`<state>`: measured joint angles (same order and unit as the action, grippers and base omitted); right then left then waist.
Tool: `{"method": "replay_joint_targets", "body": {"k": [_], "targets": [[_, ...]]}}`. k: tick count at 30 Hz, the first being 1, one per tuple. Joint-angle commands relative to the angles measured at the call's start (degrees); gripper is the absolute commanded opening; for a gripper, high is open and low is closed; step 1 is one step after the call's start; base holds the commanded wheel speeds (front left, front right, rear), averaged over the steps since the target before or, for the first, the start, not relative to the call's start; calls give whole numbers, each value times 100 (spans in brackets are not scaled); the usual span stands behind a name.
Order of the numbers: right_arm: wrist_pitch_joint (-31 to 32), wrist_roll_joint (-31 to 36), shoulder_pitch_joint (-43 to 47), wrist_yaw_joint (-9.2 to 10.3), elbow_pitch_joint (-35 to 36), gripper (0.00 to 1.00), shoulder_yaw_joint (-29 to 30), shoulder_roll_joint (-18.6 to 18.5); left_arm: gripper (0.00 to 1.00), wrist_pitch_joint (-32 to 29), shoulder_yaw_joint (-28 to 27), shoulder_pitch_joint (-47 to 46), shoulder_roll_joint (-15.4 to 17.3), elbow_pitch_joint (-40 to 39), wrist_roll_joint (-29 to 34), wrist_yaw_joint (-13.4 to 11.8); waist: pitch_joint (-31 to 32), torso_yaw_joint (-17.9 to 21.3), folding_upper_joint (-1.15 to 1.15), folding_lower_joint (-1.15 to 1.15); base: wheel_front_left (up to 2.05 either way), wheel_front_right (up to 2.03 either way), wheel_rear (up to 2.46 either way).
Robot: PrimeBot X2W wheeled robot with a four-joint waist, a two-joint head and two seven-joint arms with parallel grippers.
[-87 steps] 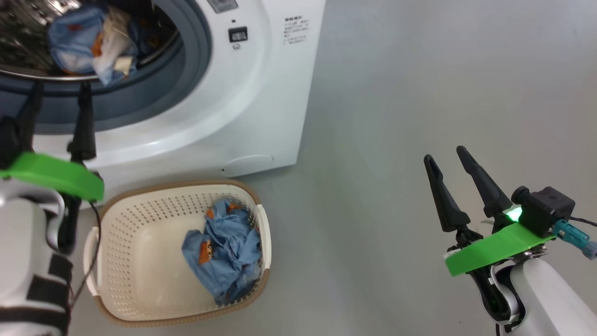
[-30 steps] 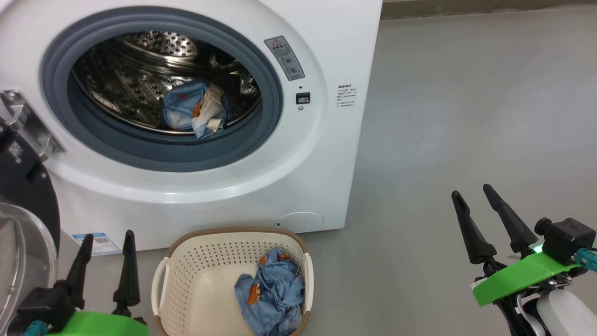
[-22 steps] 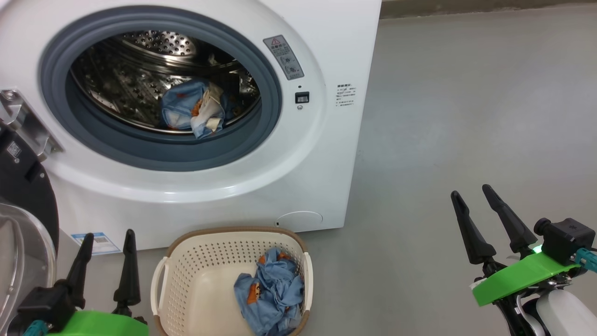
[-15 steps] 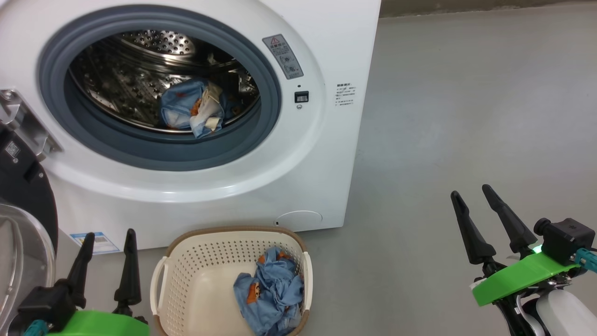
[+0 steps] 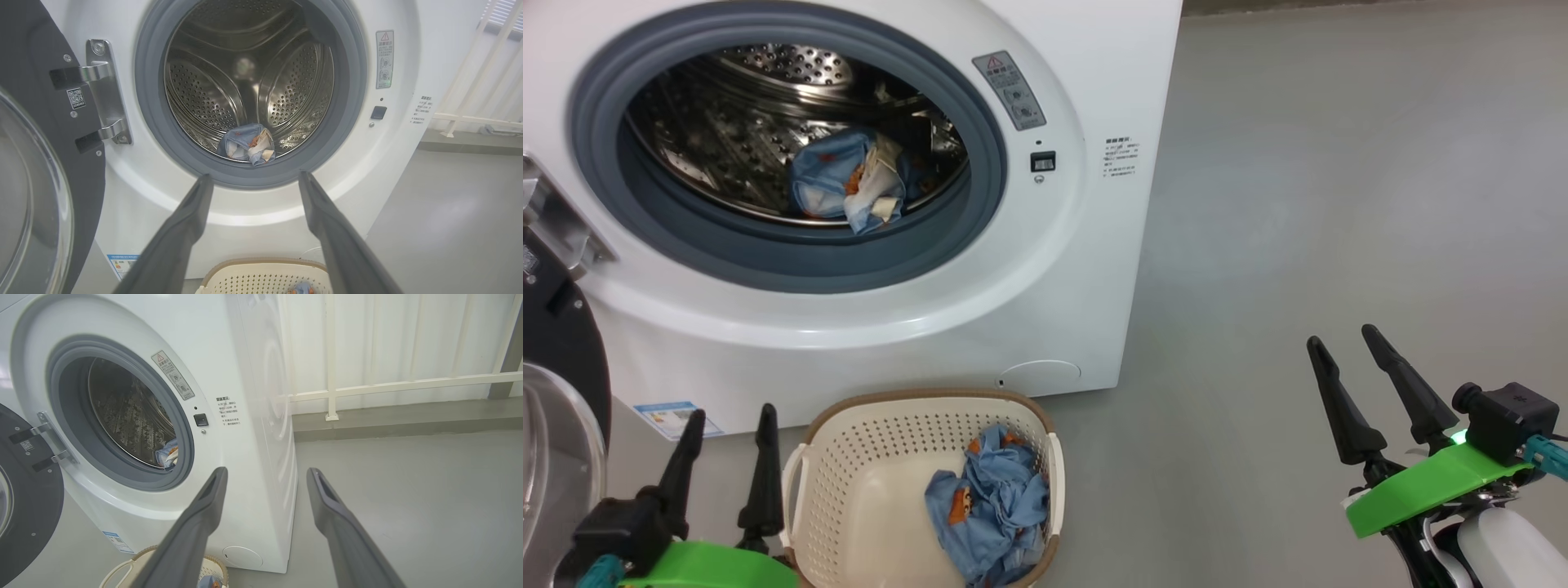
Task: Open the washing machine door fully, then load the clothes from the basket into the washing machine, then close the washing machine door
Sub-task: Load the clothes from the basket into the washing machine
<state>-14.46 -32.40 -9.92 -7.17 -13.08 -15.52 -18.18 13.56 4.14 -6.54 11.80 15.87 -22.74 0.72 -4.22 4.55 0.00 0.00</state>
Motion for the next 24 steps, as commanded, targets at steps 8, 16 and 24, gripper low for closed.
{"method": "replay_joint_targets", "body": {"k": [8, 16, 24], "targets": [[-54, 4, -195, -32, 195, 100, -84, -29, 100, -77, 33, -383, 124, 226, -103, 206, -446, 163, 0, 0, 0, 0, 0], [-54, 96, -304, -32, 272, 100, 5, 145, 100, -140, 291, -872, 141, 817, -127, 429, -1044, 325, 0, 0, 0, 0, 0], [-54, 273, -566, -32, 403, 100, 87, 457, 100, -281, 826, -1690, 217, 1866, -216, 642, -1868, 604, 0, 0, 0, 0, 0]]}}
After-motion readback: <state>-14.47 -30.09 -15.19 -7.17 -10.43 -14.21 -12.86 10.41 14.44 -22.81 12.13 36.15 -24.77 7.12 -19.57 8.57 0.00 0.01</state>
